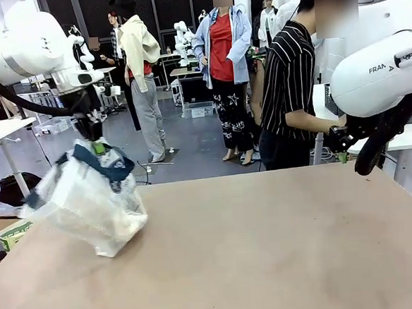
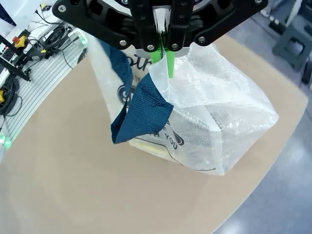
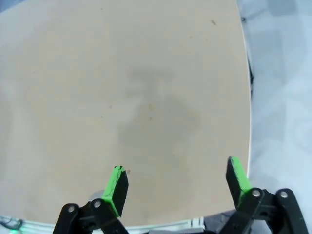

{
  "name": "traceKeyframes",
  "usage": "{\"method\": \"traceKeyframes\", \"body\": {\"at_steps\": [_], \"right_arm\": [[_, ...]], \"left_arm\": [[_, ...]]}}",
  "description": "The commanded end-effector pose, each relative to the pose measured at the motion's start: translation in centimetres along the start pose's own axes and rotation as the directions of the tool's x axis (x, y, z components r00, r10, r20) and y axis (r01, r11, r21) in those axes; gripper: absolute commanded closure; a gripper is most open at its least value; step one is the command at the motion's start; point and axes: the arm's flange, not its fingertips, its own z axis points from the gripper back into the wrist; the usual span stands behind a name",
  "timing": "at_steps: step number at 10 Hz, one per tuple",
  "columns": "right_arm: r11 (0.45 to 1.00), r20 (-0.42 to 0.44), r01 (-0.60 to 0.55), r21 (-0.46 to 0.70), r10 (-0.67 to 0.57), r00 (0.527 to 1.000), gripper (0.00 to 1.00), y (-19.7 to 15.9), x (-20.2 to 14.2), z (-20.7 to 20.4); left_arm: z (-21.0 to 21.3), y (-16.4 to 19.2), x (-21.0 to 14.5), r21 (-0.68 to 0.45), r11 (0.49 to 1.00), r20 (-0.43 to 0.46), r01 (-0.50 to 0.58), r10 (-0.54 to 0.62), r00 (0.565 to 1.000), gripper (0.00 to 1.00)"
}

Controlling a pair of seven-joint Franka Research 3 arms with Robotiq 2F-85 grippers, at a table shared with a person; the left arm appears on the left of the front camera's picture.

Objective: Transfer purchased items from the store into the shopping bag.
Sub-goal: Move the Reusable shopping bag to the right side of the table.

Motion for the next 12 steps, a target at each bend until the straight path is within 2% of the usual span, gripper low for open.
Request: {"method": "traceKeyframes", "body": {"at_steps": [1,4,7,11,12], "right_arm": [[1.0,-0.003,-0.009,-0.019,0.009,1.0,0.0,-0.2,0.3,0.4],[1.0,-0.003,-0.009,-0.019,0.009,1.0,0.0,-0.2,0.3,0.4],[1.0,-0.003,-0.009,-0.019,0.009,1.0,0.0,-0.2,0.3,0.4],[1.0,-0.003,-0.009,-0.019,0.009,1.0,0.0,-0.2,0.3,0.4],[1.0,-0.003,-0.009,-0.019,0.009,1.0,0.0,-0.2,0.3,0.4]], "left_arm": [[2.0,-0.3,-4.0,0.047,0.993,-0.061,-0.11,0.113,0.992,1.0],[3.8,0.9,-9.8,0.101,0.959,-0.117,-0.265,0.276,0.954,1.0],[2.2,3.4,-12.8,0.093,0.912,-0.226,-0.4,0.411,0.883,1.0],[1.3,5.9,-15.4,0.129,0.893,-0.226,-0.432,0.45,0.864,1.0],[1.2,6.4,-15.5,0.128,0.895,-0.223,-0.427,0.446,0.867,0.93]]}}
